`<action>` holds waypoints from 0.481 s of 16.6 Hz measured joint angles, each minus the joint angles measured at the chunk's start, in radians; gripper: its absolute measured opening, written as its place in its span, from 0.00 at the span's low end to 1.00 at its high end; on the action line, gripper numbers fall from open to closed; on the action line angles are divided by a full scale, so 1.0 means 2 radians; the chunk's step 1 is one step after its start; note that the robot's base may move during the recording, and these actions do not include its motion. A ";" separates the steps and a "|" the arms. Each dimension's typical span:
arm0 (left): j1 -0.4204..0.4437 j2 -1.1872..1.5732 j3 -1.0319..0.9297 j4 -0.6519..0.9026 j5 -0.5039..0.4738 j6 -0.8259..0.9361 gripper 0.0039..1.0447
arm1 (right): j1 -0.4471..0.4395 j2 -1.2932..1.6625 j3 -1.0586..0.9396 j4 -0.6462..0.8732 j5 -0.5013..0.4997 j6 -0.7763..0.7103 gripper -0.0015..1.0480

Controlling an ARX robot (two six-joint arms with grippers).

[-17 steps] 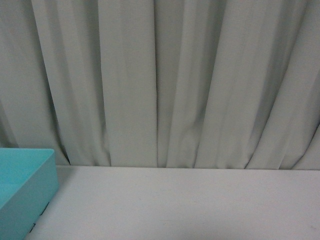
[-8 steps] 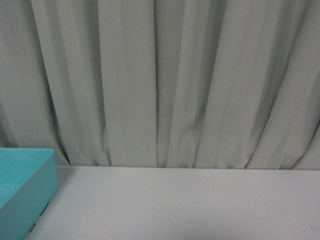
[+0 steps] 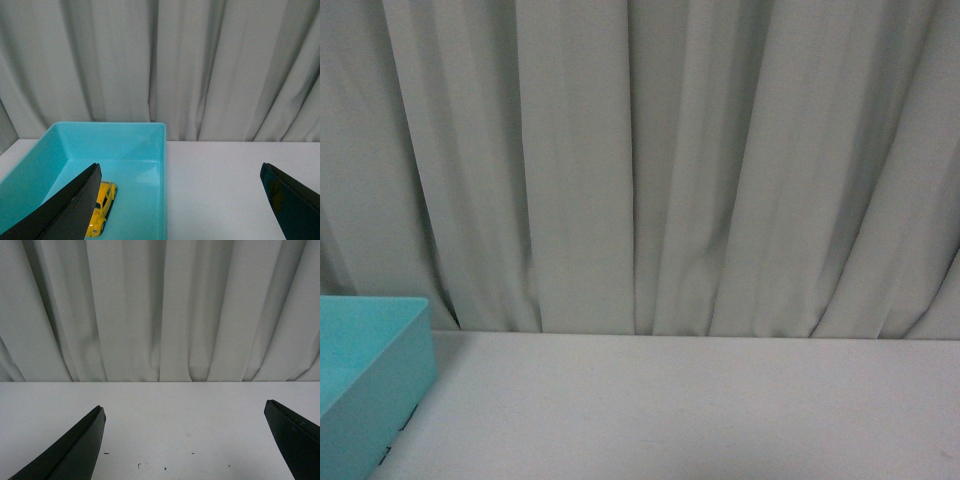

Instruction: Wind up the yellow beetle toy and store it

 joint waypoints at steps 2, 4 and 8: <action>0.000 0.000 0.000 0.000 0.000 0.000 0.94 | 0.000 0.000 0.000 0.000 0.000 0.000 0.94; 0.000 0.000 0.000 0.001 0.000 0.000 0.94 | 0.000 0.000 0.000 0.001 0.000 0.000 0.94; 0.000 0.000 0.000 0.000 0.000 0.000 0.94 | 0.000 0.000 0.000 -0.001 0.000 0.000 0.94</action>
